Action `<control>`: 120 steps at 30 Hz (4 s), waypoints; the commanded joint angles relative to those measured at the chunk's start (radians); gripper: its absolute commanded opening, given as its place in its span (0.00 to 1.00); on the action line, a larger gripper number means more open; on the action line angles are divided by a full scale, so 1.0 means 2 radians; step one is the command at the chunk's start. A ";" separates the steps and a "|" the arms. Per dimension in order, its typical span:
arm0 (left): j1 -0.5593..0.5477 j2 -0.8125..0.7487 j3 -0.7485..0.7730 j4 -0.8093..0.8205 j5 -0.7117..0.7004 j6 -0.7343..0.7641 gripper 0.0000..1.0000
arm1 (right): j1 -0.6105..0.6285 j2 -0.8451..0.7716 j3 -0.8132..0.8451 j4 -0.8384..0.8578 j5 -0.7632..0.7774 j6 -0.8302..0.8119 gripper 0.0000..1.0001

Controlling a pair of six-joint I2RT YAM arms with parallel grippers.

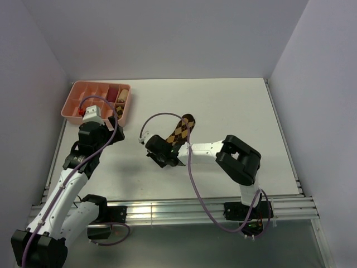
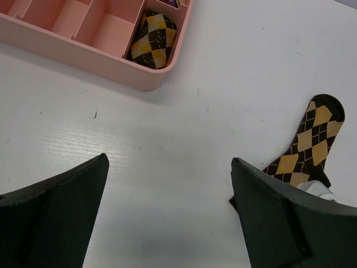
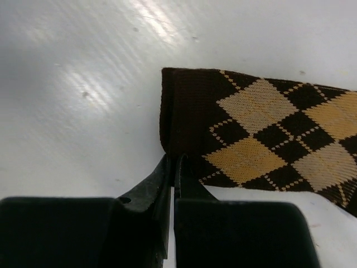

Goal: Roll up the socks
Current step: Roll the sock at the center of the board.

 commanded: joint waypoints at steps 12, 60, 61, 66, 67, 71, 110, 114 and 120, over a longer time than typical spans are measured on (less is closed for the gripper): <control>-0.001 0.062 -0.005 0.016 0.083 -0.073 0.91 | -0.095 0.001 -0.014 0.044 -0.361 0.114 0.00; -0.140 0.267 -0.036 0.074 0.159 -0.160 0.54 | -0.244 0.113 -0.141 0.406 -0.615 0.440 0.00; -0.140 0.269 -0.035 0.078 0.161 -0.161 0.54 | -0.244 0.113 -0.140 0.405 -0.614 0.438 0.00; -0.140 0.289 -0.029 0.100 0.168 -0.171 0.53 | -0.244 0.112 -0.140 0.396 -0.613 0.432 0.00; -0.140 0.291 -0.029 0.101 0.169 -0.171 0.53 | -0.244 0.111 -0.140 0.395 -0.613 0.431 0.00; -0.142 0.302 -0.025 0.105 0.166 -0.176 0.53 | -0.244 0.108 -0.135 0.380 -0.610 0.424 0.00; -0.154 0.441 0.057 0.043 0.130 -0.160 0.43 | -0.200 -0.104 -0.060 0.071 -0.353 0.179 0.35; -0.154 0.445 0.059 0.042 0.132 -0.159 0.42 | -0.197 -0.076 -0.054 0.085 -0.389 0.186 0.28; -0.154 0.446 0.064 0.035 0.129 -0.155 0.41 | -0.196 -0.037 -0.067 0.133 -0.398 0.201 0.23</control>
